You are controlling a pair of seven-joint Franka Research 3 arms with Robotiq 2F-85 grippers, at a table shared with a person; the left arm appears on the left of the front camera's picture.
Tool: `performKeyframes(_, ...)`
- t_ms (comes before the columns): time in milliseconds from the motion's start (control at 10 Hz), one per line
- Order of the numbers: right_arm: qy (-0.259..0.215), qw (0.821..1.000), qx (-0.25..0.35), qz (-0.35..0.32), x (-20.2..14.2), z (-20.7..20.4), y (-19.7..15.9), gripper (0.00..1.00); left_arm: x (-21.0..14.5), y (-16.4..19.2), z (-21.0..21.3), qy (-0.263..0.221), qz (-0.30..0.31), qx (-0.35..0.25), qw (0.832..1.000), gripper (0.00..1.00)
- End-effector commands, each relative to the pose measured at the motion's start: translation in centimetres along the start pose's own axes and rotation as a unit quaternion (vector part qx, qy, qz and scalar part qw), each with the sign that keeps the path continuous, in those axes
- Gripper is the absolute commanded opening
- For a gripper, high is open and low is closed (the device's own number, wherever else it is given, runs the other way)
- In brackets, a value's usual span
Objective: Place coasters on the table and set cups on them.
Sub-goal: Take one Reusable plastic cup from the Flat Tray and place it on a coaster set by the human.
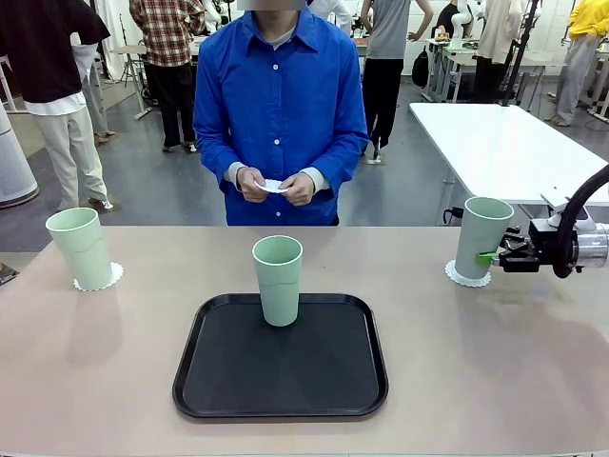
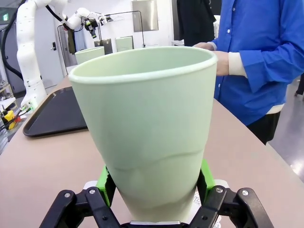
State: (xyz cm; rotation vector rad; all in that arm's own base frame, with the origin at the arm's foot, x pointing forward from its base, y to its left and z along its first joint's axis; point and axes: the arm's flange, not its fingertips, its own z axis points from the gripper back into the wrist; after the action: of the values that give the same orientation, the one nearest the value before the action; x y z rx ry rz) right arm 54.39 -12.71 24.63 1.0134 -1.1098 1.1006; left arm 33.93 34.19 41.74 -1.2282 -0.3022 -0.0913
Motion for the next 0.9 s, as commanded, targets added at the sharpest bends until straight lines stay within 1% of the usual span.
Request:
performKeyframes(0, -0.001, 1.000, 0.016, 0.015, -0.4, 0.2, -0.7, 0.83, -0.2, -0.2, 0.1, 0.002, -0.003, -0.003, 1.000, 1.00)
performKeyframes(300, -0.003, 1.000, 0.014, 0.010, -1.2, 0.1, -1.5, 0.83, -0.2, -0.2, 0.1, 0.002, -0.003, -0.003, 1.000, 1.00)
performKeyframes(500, -0.012, 1.000, 0.004, 0.007, -1.4, 0.4, -2.2, 0.83, -0.2, -0.2, 0.1, 0.002, -0.003, -0.003, 1.000, 1.00)
performKeyframes(800, -0.012, 1.000, 0.007, -0.002, -1.9, 0.2, -2.6, 0.83, -0.2, -0.2, 0.1, 0.002, -0.003, -0.003, 1.000, 1.00)
